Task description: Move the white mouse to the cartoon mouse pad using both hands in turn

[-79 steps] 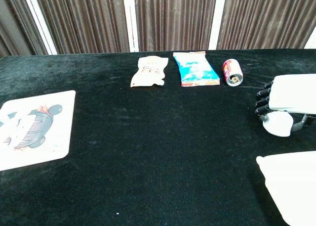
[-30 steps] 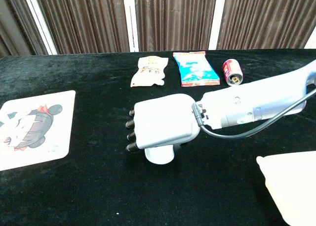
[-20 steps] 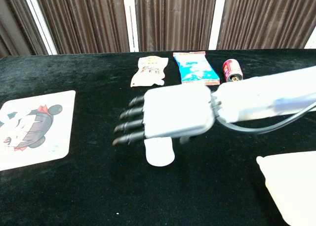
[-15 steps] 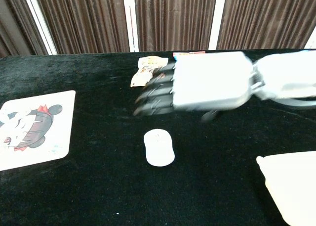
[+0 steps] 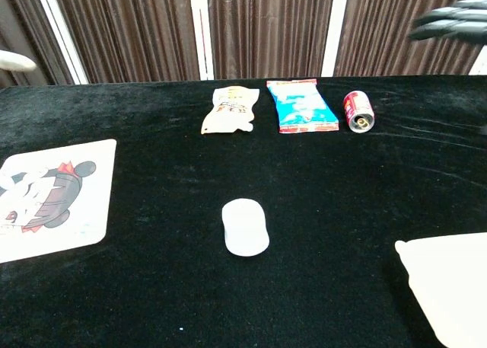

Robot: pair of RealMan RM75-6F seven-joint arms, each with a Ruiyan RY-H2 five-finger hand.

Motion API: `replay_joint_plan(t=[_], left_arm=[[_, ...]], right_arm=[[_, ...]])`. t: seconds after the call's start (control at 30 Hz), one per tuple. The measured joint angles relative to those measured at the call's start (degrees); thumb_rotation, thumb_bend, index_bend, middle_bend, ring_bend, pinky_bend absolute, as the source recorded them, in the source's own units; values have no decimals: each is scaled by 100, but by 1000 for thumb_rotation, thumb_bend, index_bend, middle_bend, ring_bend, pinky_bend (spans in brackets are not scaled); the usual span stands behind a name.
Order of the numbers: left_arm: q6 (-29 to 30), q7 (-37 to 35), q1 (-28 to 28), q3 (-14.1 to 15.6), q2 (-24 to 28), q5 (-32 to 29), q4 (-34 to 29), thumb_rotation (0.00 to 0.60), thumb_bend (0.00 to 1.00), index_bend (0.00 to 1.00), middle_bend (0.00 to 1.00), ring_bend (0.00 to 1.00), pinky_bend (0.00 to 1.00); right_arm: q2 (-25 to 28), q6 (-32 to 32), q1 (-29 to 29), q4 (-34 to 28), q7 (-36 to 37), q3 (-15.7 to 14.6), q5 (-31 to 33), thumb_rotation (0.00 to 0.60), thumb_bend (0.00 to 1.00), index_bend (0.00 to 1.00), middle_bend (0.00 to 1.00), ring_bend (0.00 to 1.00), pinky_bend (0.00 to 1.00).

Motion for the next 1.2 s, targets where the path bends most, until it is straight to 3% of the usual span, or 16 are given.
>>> replay_joint_plan(t=[0.13,0.3,0.67,0.87,1.2], left_arm=[[-588,837,-434,-44,-264,12,-90,600,0,0,0,0,0],[-1354,1815,-1248,-198,-1026,89,8,600,0,46,0,0,0],[-2719,2952,-2625,-416,-2305,121,751,600,0,73,0,0,0],[-3035,3497,-2927,-457,-2655,-194,1022,600,0,73,0,0,0],[-3074,3597,-3165,-331,-2963,-300,1324,600,0,98,0,0,0]], right_arm=[[134,418,-648,-279,133,52,335,600,0,0,0,0,0],[137,791,-1246,-580,88,138,576,600,0,0,0,0,0],[-19,1013,-1800,-506,148,407,692,600,0,0,0,0,0],[-32,889,-1913,-346,340,559,730,600,0,0,0,0,0],[8,784,-2009,-269,600,808,750,600,0,0,0,0,0]])
